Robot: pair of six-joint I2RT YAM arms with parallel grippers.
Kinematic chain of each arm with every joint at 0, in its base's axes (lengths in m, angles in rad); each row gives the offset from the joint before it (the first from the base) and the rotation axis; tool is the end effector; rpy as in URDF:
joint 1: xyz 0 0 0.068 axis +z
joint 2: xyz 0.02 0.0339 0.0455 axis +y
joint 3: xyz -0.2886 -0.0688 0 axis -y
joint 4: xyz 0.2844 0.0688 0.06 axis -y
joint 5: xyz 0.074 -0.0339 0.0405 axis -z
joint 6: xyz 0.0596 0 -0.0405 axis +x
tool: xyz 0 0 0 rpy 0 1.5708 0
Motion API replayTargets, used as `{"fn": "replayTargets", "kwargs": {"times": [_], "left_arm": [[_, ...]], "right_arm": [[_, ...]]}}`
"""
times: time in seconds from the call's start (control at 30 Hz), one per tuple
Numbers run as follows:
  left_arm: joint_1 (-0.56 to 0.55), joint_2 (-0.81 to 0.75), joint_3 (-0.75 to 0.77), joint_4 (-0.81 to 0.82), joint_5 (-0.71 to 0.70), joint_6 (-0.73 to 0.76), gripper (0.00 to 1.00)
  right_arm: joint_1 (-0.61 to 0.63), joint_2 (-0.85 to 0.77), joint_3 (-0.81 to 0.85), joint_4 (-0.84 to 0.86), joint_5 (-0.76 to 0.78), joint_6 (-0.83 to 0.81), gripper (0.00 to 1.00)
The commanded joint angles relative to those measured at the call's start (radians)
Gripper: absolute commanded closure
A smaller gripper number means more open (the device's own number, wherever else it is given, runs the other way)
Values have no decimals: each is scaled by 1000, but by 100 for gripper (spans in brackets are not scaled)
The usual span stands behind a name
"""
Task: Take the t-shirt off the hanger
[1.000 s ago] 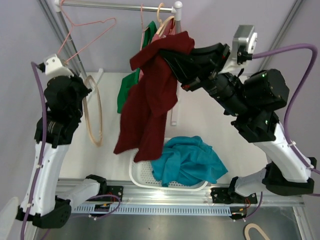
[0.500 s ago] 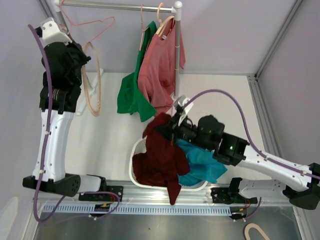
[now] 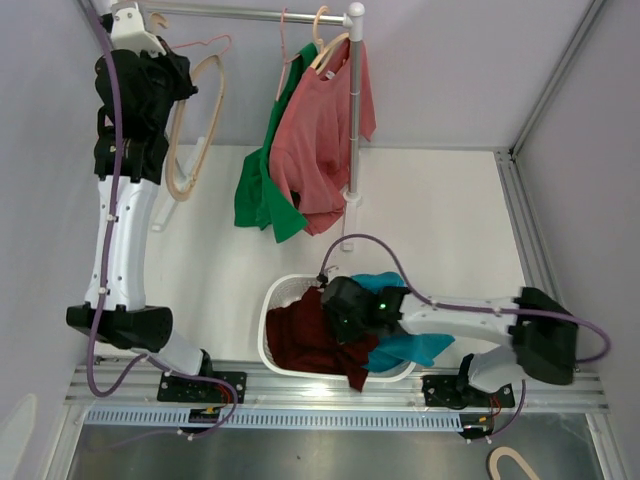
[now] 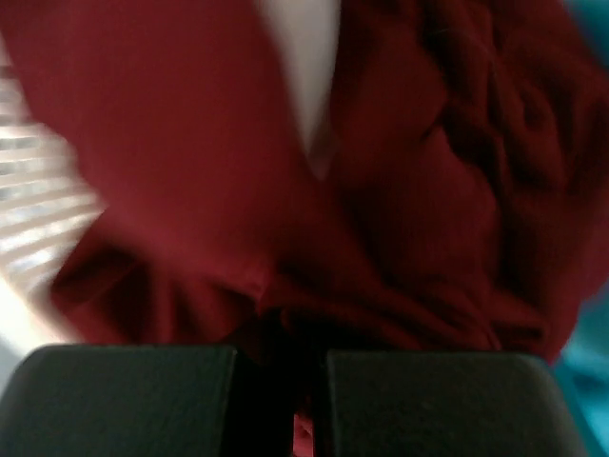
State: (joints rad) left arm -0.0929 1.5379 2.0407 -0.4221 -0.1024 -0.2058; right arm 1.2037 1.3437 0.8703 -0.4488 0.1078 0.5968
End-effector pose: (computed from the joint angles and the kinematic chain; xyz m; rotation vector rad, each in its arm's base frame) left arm 0.3626 -0.0277 0.6023 -0.1668 1.4834 -0.1649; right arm 0.1194 0.2926 0.2122 -0.7301 2.4891 0.5961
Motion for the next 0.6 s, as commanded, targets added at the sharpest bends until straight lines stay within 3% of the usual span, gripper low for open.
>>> {"fn": "replayTargets", "kwargs": {"times": [0.0, 0.1, 0.2, 0.27, 0.3, 0.43, 0.53, 0.57], "left_arm": [[22, 45, 46, 107, 135, 40, 99], [28, 68, 42, 180, 153, 59, 99], [30, 105, 68, 230, 194, 75, 99], [35, 136, 84, 243, 199, 77, 99], [38, 142, 91, 273, 205, 75, 99], [51, 171, 92, 345, 231, 57, 99], [53, 205, 130, 362, 236, 49, 99], [53, 217, 142, 359, 237, 48, 99]], "right_arm": [[-16, 185, 25, -28, -51, 31, 100], [2, 285, 44, -11, -51, 28, 100], [0, 221, 64, -30, -30, 23, 100], [-6, 154, 97, -86, 19, 15, 93], [-12, 76, 116, -105, 38, 5, 79], [-26, -81, 222, -201, 82, -29, 76], [-29, -116, 286, -260, 87, -41, 67], [-29, -118, 294, -274, 82, -45, 57]]}}
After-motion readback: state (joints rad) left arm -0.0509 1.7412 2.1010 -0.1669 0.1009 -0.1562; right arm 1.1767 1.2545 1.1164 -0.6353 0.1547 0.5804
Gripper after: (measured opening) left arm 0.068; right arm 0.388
